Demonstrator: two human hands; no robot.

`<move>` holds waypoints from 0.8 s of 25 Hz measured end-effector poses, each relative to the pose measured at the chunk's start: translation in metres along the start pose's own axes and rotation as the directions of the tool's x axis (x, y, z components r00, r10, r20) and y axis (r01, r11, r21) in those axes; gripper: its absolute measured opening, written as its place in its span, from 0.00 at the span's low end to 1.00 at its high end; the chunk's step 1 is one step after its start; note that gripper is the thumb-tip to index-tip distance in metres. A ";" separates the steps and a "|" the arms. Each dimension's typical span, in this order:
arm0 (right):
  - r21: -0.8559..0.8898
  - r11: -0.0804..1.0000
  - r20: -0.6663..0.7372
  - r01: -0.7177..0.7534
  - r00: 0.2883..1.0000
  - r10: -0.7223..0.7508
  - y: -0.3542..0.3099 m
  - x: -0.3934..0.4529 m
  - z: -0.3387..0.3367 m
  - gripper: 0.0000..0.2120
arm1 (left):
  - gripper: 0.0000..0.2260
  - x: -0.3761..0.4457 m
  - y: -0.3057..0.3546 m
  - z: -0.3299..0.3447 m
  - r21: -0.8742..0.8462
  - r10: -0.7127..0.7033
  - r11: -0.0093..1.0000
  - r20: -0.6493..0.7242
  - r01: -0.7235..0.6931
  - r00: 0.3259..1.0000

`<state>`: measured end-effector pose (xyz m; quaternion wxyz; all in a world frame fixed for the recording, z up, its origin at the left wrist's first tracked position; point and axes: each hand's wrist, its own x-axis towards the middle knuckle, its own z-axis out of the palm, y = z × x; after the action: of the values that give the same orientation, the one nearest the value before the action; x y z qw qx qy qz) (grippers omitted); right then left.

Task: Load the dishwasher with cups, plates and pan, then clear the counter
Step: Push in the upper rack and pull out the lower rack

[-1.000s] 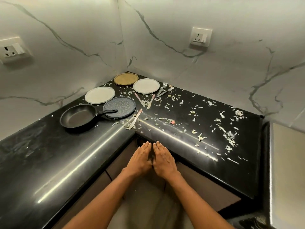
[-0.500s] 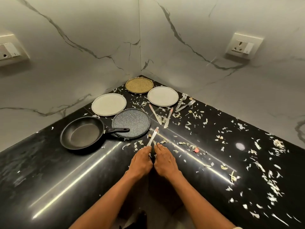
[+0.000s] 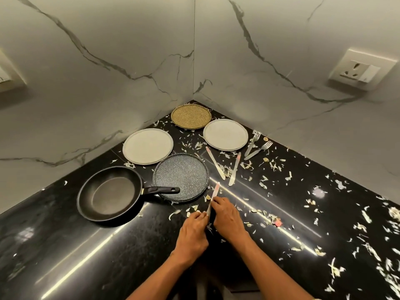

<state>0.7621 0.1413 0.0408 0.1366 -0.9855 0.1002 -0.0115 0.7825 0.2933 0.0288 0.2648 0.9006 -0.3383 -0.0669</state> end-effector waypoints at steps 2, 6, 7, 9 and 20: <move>-0.027 1.000 0.011 0.011 1.000 -0.011 0.006 0.008 0.000 0.14 | 0.23 0.000 -0.003 0.001 0.022 0.001 1.000 0.001 -0.001 1.000; -0.050 0.999 0.027 0.009 1.000 -0.008 0.014 0.021 -0.009 0.13 | 0.22 0.002 -0.002 -0.005 0.045 -0.024 0.999 -0.013 0.025 1.000; -0.032 0.999 0.031 0.019 0.999 -0.018 0.016 0.023 -0.012 0.13 | 0.22 0.003 -0.002 -0.007 0.056 -0.027 0.998 -0.028 0.029 0.999; -0.001 0.999 0.035 0.045 0.998 -0.045 0.019 0.025 -0.017 0.15 | 0.21 0.003 -0.003 -0.009 0.087 -0.006 0.996 -0.050 0.011 0.999; -0.054 0.991 -0.038 0.120 0.992 -0.122 0.069 0.037 -0.013 0.16 | 0.17 0.015 -0.004 0.002 0.180 -0.050 0.981 -0.131 0.073 0.990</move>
<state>0.7840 0.0652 0.0342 0.1081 -0.9925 0.0431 -0.0376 0.7955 0.2849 0.0262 0.1988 0.9337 -0.2975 0.0135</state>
